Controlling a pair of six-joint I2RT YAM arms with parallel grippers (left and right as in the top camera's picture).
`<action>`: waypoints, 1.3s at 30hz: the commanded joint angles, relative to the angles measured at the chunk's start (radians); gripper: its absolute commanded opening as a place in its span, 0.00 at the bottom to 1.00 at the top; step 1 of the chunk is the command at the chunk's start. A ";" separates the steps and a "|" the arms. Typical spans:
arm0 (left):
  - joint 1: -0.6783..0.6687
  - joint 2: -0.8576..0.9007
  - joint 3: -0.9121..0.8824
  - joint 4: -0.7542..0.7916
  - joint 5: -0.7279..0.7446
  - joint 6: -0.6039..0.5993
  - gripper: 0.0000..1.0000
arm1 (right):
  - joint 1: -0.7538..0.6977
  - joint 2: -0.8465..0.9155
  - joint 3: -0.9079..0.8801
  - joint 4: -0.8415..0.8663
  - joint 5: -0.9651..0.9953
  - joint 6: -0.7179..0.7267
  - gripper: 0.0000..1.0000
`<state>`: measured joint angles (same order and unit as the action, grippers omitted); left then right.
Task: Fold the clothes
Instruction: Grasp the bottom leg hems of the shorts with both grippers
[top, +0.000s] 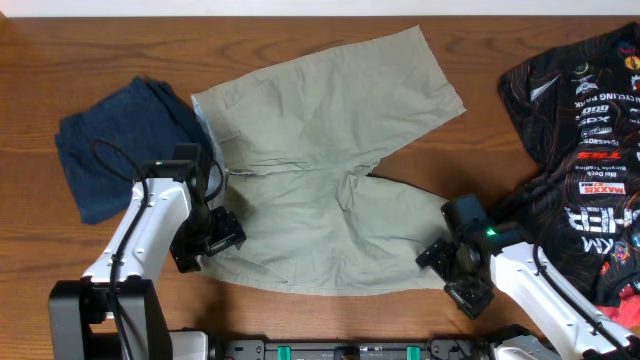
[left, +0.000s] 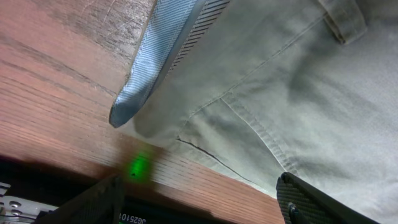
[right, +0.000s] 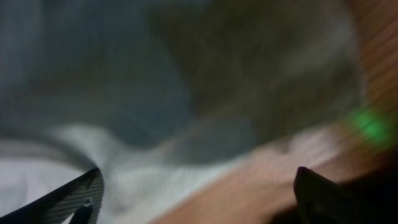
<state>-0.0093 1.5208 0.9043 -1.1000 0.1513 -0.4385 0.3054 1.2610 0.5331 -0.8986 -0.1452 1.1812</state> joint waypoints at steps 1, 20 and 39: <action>0.000 0.002 -0.005 -0.010 0.002 0.008 0.80 | 0.009 -0.007 -0.003 0.016 0.136 0.069 0.88; 0.000 -0.013 -0.082 -0.002 -0.013 -0.186 0.80 | 0.009 -0.006 -0.079 0.107 0.164 0.101 0.08; 0.000 -0.068 -0.319 0.360 -0.082 -0.352 0.43 | 0.009 -0.006 -0.079 0.120 0.137 0.097 0.03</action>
<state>-0.0135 1.4322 0.6140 -0.7410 0.1574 -0.7597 0.3054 1.2423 0.4824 -0.7914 -0.0067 1.2709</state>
